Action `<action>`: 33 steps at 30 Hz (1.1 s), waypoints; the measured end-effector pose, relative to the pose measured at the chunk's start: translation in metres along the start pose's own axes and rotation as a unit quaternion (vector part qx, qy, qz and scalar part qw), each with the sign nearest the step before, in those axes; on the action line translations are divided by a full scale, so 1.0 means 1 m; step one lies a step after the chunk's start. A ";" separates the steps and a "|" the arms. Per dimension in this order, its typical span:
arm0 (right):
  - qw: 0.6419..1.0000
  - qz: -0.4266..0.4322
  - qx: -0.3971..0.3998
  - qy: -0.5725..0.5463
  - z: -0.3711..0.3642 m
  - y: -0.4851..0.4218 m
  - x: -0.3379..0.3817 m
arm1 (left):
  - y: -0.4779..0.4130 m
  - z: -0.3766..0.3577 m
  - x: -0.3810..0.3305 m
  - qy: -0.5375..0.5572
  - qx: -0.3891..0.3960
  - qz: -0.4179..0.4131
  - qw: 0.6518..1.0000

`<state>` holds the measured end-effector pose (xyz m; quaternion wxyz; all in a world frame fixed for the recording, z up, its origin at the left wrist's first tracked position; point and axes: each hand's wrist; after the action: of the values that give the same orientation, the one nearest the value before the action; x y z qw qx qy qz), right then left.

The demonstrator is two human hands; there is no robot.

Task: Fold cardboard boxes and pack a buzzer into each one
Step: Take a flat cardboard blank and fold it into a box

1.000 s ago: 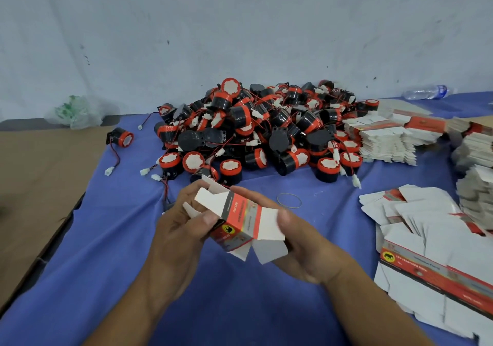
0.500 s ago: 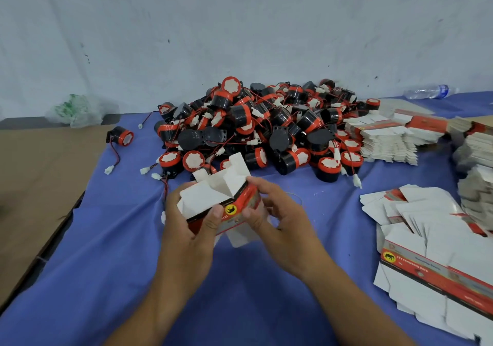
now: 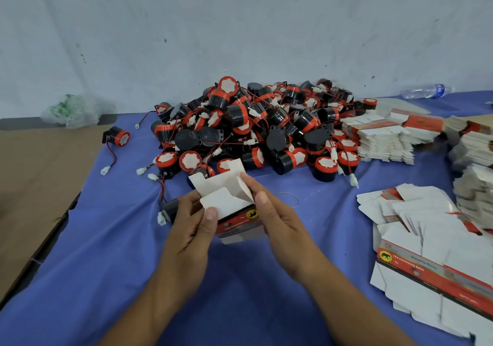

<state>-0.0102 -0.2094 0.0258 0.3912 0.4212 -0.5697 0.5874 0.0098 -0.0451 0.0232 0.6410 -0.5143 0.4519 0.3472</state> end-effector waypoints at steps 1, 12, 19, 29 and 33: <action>1.000 -0.011 -0.014 -0.021 0.000 -0.001 0.000 | 0.001 -0.001 0.000 0.012 0.009 0.002 1.000; 0.979 -0.150 -0.053 -0.128 0.000 -0.006 0.003 | 0.007 -0.006 0.003 0.045 0.069 0.017 0.996; 0.978 -0.135 -0.071 -0.142 -0.002 -0.005 0.003 | 0.009 -0.009 0.009 0.038 0.075 0.002 0.996; 0.990 -0.098 -0.050 -0.093 -0.003 -0.004 0.003 | 0.002 -0.004 0.013 0.046 0.049 -0.009 0.998; 0.993 -0.057 -0.087 0.052 -0.002 -0.004 -0.002 | 0.004 -0.003 0.011 0.015 0.070 0.004 0.997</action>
<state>-0.0063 -0.2070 0.0256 0.4884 0.3866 -0.5727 0.5330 0.0092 -0.0471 0.0110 0.6673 -0.4713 0.4869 0.3091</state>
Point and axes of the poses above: each hand's wrist, its own y-axis away from the middle knuckle, its own z-axis out of the back of the hand, x = y × z, and after that the axes turned 2 degrees about z, right-handed
